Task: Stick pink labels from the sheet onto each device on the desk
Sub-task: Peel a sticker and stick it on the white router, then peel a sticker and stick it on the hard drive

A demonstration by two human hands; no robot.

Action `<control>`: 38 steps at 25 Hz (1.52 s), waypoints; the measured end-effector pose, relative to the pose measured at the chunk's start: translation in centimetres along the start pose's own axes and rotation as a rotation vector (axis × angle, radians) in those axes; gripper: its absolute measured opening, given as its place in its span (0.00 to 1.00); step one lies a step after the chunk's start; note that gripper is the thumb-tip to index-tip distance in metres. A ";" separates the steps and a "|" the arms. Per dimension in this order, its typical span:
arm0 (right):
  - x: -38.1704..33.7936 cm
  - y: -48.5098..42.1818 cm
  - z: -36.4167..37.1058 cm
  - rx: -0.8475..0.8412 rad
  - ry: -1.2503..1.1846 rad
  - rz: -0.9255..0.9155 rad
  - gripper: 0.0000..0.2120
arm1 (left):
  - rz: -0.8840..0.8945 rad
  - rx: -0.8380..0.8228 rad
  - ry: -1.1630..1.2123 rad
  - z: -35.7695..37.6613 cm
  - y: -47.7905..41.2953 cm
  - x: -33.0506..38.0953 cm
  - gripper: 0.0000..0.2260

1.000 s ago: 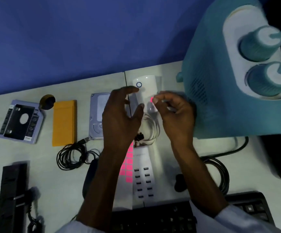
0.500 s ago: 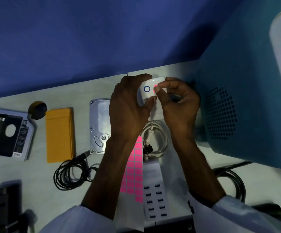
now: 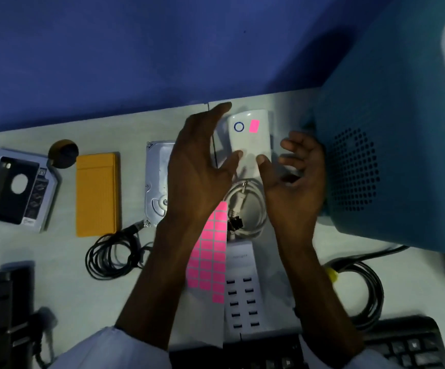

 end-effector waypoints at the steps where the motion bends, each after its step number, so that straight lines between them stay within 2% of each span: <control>1: 0.0 1.4 -0.8 -0.002 -0.001 -0.002 0.24 | -0.022 0.033 0.026 -1.1 1.0 -0.1 0.24; 5: -0.4 7.2 -3.2 -0.102 0.055 0.040 0.16 | -0.142 0.067 0.042 -5.2 7.5 -1.1 0.14; 8: -0.9 10.8 -3.8 -0.238 0.144 0.022 0.15 | -0.224 0.045 -0.062 -6.5 13.2 -2.4 0.09; 10: -0.7 12.4 -4.2 -0.298 0.201 0.050 0.13 | -0.272 0.022 -0.114 -6.7 16.3 -3.1 0.11; 13: 0.0 14.7 -5.2 -0.386 0.317 0.094 0.05 | -0.247 -0.056 -0.129 -6.3 19.9 -3.2 0.13; 16: 0.6 17.0 -5.5 -0.481 0.335 0.152 0.03 | -0.229 -0.089 -0.112 -5.5 22.3 -3.2 0.16; 21: 2.2 18.4 -4.4 -0.564 0.348 0.209 0.06 | -0.260 -0.063 -0.030 -3.9 24.2 -3.5 0.18; 25: 2.2 17.9 -4.3 -0.586 0.226 0.249 0.10 | -0.261 -0.029 -0.046 -3.9 24.9 -3.5 0.16; 35: 2.0 17.8 -4.0 -0.596 0.166 0.309 0.05 | -0.243 0.035 -0.030 -4.2 25.0 -2.6 0.12; 38: 1.5 17.9 -4.2 -0.617 0.101 0.312 0.09 | -0.219 0.078 -0.031 -4.7 24.6 -2.4 0.12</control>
Point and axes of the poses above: each hand's wrist, its own y-axis away from the middle knuckle, its own z-axis out of the palm, x = y × z, the point moved 6 cm from there along -y, towards the middle knuckle, and after that the axes turned 5 degrees about -z, right-handed, at the moved point
